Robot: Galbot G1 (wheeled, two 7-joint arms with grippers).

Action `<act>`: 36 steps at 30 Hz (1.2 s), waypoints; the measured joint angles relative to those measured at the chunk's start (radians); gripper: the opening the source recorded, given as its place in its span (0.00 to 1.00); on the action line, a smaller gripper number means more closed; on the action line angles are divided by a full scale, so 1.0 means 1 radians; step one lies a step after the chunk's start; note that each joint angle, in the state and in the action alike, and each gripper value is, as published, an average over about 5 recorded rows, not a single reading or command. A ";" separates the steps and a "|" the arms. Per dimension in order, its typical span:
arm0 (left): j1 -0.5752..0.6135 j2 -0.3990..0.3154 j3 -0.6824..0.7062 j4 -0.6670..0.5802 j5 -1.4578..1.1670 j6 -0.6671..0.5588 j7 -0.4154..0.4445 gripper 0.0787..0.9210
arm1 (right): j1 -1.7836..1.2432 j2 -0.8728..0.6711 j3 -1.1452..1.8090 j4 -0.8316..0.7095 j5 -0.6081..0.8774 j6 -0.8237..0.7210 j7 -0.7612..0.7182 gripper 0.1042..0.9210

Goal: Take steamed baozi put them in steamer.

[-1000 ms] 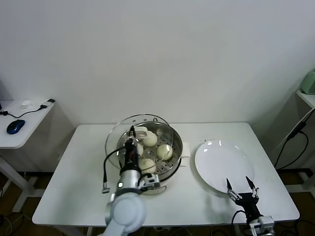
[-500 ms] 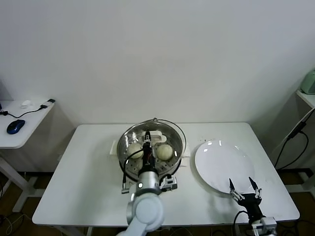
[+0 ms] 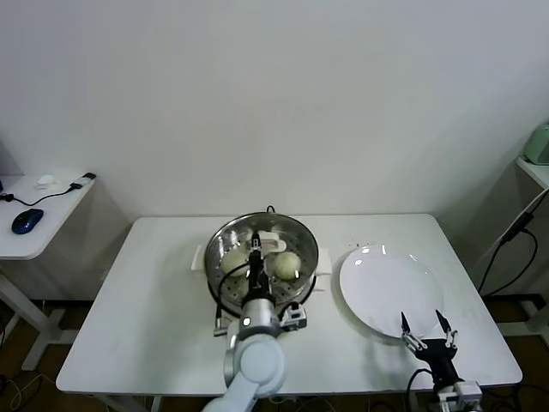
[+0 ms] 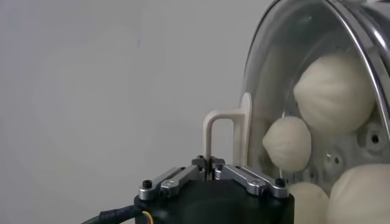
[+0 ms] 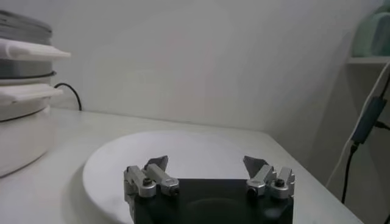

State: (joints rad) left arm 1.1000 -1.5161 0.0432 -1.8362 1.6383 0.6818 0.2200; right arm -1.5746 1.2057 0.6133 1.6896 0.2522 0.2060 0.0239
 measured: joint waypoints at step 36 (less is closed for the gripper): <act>0.090 0.088 -0.007 -0.193 -0.210 -0.054 -0.069 0.87 | 0.008 0.012 -0.021 0.022 -0.009 -0.009 0.005 0.88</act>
State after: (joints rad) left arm 1.1900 -1.4283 0.0366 -2.0292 1.4283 0.6275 0.1514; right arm -1.5667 1.2174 0.5924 1.7117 0.2434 0.1973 0.0287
